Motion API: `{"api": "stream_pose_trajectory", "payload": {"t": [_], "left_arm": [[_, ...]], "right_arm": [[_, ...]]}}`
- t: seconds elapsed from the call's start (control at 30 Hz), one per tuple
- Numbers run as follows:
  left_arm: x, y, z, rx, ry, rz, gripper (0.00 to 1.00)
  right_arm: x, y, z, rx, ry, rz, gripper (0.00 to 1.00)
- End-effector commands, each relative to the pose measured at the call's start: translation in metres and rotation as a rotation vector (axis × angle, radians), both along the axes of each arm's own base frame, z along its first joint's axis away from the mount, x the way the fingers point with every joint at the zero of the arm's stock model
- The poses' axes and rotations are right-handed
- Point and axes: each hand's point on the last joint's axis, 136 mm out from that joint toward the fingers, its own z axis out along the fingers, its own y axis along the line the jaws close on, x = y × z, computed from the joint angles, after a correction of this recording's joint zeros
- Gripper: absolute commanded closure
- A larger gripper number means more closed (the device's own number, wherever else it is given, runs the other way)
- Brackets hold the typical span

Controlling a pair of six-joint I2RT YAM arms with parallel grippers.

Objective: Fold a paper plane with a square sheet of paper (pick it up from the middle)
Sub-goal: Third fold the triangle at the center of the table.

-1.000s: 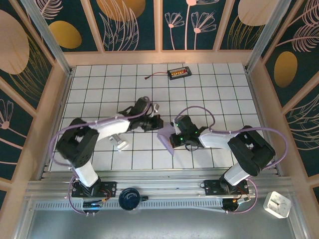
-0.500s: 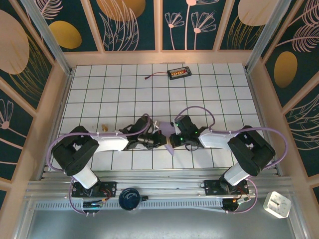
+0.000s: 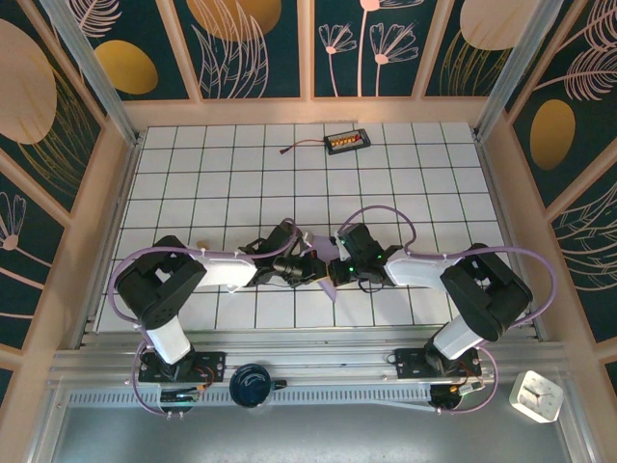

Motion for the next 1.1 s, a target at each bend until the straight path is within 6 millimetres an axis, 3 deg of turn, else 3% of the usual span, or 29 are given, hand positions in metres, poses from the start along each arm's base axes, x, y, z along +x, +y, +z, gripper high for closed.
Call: {"api": "stream_pose_trajectory", "payload": {"t": [0.0, 0.27, 0.7, 0.93, 1.07], "left_arm": [[0.011, 0.006, -0.012, 0.054, -0.022, 0.021, 1.0], [0.0, 0.02, -0.033, 0.121, 0.005, 0.005, 1.0], [-0.008, 0.029, -0.045, 0.147, 0.022, -0.003, 1.0], [-0.004, 0.015, -0.012, 0.036, -0.015, -0.007, 1.0], [-0.014, 0.018, -0.003, 0.001, -0.002, -0.002, 1.0]], "right_arm": [[-0.021, -0.02, -0.027, -0.091, 0.082, 0.004, 1.0], [-0.022, -0.02, -0.029, -0.094, 0.088, 0.004, 1.0], [-0.022, -0.02, -0.029, -0.096, 0.086, 0.007, 1.0], [-0.022, -0.02, -0.03, -0.098, 0.09, 0.007, 1.0], [-0.023, -0.02, -0.031, -0.094, 0.097, 0.006, 1.0]]}}
